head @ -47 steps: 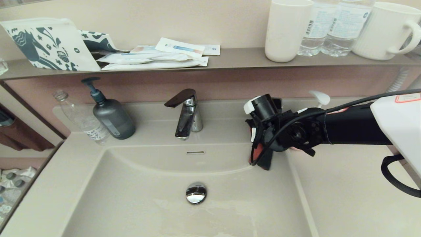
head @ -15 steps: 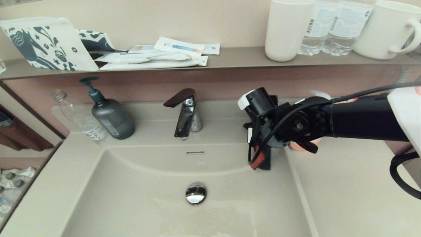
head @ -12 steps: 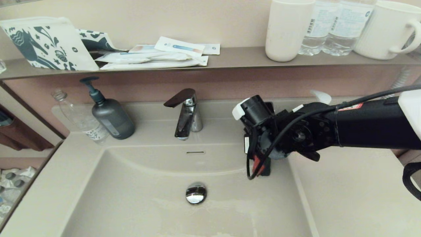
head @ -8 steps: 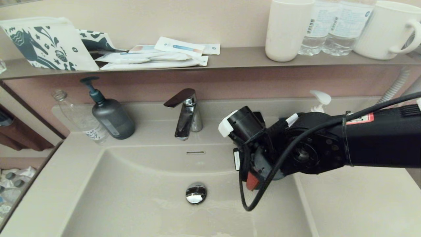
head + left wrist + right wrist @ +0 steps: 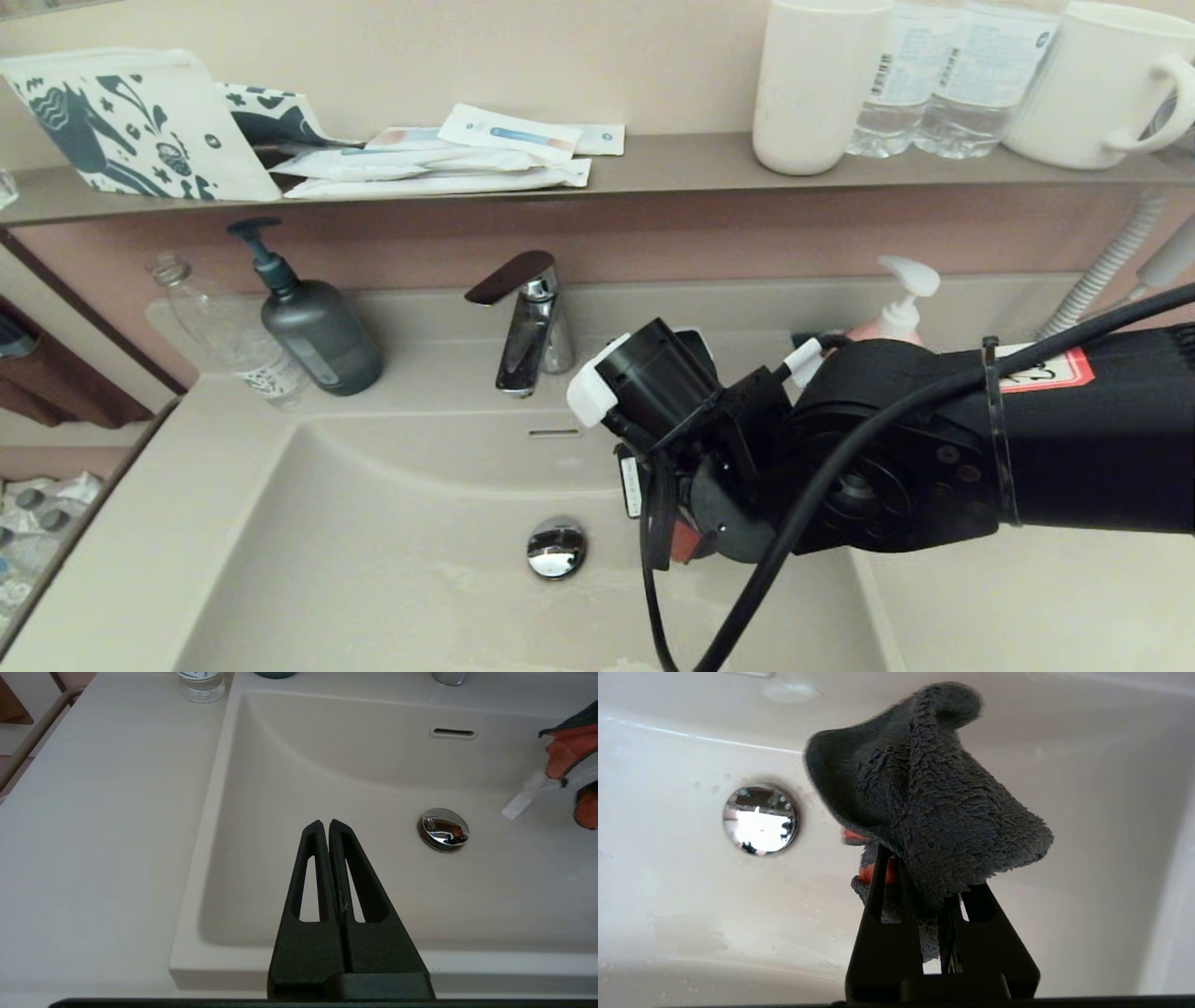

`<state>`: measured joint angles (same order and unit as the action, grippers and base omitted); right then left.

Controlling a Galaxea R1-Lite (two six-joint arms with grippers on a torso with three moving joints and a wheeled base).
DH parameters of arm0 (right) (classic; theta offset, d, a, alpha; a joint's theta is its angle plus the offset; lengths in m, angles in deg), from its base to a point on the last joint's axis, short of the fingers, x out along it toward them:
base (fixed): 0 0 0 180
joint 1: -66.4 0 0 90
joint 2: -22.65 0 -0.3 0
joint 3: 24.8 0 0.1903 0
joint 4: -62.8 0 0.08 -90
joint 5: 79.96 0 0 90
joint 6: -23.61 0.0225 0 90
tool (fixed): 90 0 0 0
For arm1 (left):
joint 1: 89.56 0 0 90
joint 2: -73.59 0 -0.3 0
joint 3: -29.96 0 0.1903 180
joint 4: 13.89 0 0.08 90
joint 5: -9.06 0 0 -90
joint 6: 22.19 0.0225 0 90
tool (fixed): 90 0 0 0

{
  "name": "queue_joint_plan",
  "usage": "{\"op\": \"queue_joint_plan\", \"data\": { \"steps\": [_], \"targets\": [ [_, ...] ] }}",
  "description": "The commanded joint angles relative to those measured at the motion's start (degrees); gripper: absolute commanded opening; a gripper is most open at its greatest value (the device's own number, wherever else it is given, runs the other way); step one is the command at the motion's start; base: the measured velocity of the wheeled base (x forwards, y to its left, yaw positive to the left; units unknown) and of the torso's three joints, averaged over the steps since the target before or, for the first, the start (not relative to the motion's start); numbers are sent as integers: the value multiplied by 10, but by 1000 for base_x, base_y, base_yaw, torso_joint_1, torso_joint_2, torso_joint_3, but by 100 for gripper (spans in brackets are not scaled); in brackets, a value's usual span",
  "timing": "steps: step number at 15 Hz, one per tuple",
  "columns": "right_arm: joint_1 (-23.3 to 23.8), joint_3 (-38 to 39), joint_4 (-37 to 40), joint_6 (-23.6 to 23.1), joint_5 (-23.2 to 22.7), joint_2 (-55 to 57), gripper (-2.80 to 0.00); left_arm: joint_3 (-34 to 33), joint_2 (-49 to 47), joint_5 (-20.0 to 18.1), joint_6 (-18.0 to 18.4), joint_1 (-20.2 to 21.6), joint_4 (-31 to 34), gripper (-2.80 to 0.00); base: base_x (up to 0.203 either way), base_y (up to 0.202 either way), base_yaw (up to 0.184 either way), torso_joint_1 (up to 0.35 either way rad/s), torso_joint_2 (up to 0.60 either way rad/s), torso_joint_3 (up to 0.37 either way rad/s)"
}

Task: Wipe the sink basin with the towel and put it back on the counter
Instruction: Wipe the sink

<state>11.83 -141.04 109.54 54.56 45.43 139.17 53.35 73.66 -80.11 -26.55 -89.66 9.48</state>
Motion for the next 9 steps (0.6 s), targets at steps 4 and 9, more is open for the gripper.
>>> {"op": "queue_joint_plan", "data": {
  "steps": [4,9],
  "targets": [
    [38,-35,0,2,0,48,-280,0,-1,0,-1,0,0,-280,0,0,0,0,0,0],
    [64,-85,0,2,0,100,-280,0,-1,0,-1,0,0,-280,0,0,0,0,0,0]
  ]
}}
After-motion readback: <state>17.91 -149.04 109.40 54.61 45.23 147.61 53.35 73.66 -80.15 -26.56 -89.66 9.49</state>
